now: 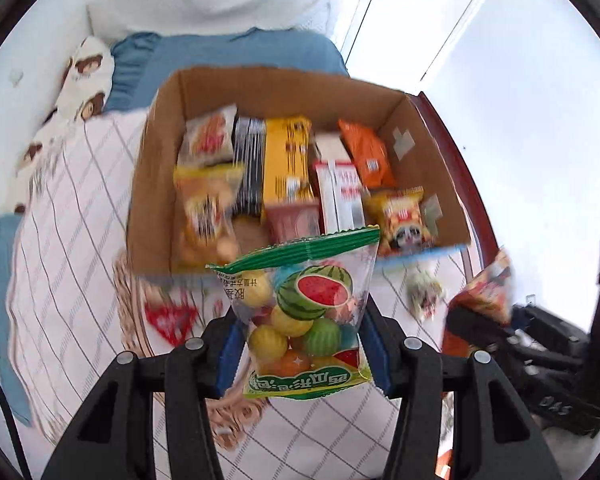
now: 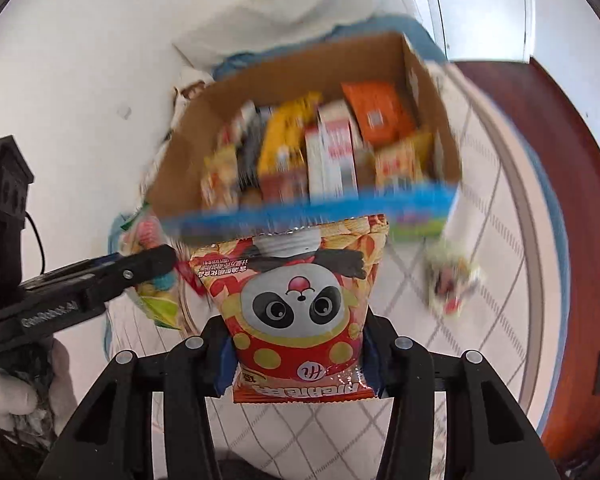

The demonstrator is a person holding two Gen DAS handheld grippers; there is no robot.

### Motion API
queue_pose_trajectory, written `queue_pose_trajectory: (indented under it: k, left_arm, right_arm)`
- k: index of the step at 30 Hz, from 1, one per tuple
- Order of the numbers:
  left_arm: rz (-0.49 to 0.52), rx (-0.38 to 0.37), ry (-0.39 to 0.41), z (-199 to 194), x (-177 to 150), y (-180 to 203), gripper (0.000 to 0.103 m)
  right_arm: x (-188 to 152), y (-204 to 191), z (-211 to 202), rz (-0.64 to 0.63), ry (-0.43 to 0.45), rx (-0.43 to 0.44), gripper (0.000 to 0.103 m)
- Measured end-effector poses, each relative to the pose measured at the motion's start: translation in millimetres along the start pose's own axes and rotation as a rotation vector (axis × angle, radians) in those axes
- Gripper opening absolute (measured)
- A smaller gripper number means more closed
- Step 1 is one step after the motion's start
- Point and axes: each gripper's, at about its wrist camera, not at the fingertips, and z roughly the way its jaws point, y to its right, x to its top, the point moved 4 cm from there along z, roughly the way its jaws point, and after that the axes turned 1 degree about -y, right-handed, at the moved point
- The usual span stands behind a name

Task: Organize snacks
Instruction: 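Carry both packets into the cardboard box and open both tools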

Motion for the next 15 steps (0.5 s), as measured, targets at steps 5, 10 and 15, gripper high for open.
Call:
queue_pose_trajectory:
  k: [5, 10, 15]
  left_arm:
    - [0.024, 0.052, -0.047, 23, 53, -15, 0.050]
    - [0.016, 0.079, -0.153, 59, 81, -32, 0.050]
    - [-0.079, 0.085, -0.201, 91, 87, -52, 0.081]
  right_arm:
    - [69, -4, 5, -0.040, 0.063, -0.049, 0.052]
    - [125, 4, 40, -0.063, 0.032, -0.119, 0.052]
    - [154, 27, 87, -0.032, -0.086, -0.180, 0.080]
